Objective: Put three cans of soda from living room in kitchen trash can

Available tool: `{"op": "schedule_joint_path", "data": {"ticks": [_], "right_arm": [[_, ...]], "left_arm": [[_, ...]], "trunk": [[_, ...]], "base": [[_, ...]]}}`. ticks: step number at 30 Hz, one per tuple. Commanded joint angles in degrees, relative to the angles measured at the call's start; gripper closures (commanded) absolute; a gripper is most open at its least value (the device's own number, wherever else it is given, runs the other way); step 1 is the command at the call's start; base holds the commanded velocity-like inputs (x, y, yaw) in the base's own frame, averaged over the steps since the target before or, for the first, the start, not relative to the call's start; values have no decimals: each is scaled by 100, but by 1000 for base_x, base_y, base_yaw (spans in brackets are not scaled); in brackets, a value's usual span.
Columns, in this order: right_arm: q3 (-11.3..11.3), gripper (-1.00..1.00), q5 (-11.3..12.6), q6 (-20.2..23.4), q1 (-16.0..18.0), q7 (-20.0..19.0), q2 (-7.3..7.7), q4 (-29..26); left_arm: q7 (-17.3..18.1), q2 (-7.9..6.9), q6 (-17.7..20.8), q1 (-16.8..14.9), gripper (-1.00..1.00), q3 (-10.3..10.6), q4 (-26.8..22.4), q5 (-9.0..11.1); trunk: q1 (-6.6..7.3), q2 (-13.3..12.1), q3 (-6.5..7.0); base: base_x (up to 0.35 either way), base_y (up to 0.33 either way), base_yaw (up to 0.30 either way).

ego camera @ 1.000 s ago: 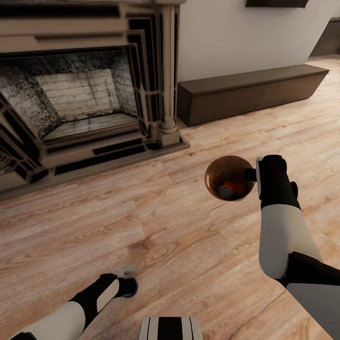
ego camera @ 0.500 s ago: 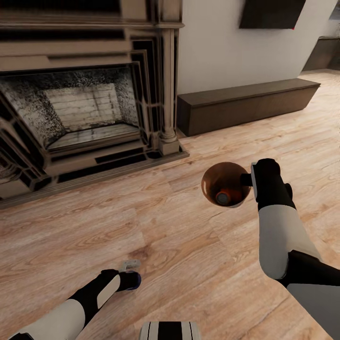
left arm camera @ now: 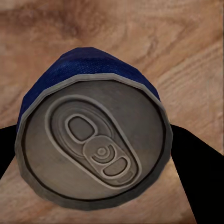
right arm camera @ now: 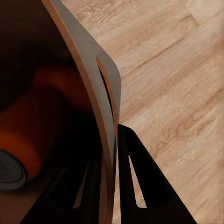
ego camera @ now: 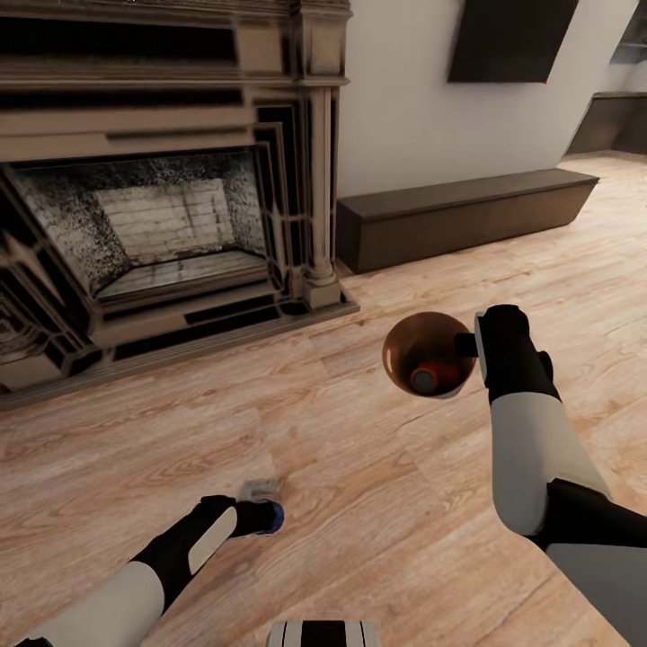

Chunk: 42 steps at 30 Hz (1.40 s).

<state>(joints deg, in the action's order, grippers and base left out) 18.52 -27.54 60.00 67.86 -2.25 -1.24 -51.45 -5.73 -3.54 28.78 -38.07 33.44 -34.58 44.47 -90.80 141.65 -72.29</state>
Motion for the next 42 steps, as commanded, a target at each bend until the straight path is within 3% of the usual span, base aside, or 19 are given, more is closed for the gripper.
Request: {"op": "schedule_joint_path", "data": {"ticks": [1,7,12,17,19,20,22,27,34,42], "right_arm": [[0,100,31,0,-17,-21,-4,-6],[3,100,35,0,-297,-21,-7,-11],[10,100,38,0,-406,-18,12,-14],[36,100,40,0,-539,-20,31,-14],[41,100,40,0,-642,-15,31,-14],[40,100,40,0,-667,-14,30,-14],[36,100,39,0,-692,-9,24,-14],[33,100,42,0,-729,-5,16,-14],[60,100,47,0,-791,2,32,-14],[91,100,88,0,-1129,-4,15,-22]], "left_arm": [[-5,-6,77,2,100,0,-104,-26],[-43,-182,995,6,100,-34,-1385,6],[-68,-242,1487,8,100,-50,-1977,16],[-144,-261,2327,10,100,-55,-3006,13],[-300,-265,2805,13,100,-203,-3689,16],[-385,-266,2981,15,100,-421,-3989,16],[-462,-270,3122,17,100,-753,-4361,6],[-527,-329,3122,19,100,-1104,-4753,43],[-542,-404,3122,19,100,-1195,-4884,90],[-536,-461,3122,17,100,-1207,-4927,103]], "trunk": [[23,-41,19],[155,-282,127],[265,-483,216],[374,-683,306],[418,-763,342],[440,-803,360],[484,-884,396],[594,-1084,486],[748,-1365,611],[923,-1686,755]], "base": [[0,0,0],[0,0,0],[0,0,0],[0,0,0],[0,0,0],[0,0,0],[0,0,0],[0,0,0],[0,0,0],[0,0,0]]}}
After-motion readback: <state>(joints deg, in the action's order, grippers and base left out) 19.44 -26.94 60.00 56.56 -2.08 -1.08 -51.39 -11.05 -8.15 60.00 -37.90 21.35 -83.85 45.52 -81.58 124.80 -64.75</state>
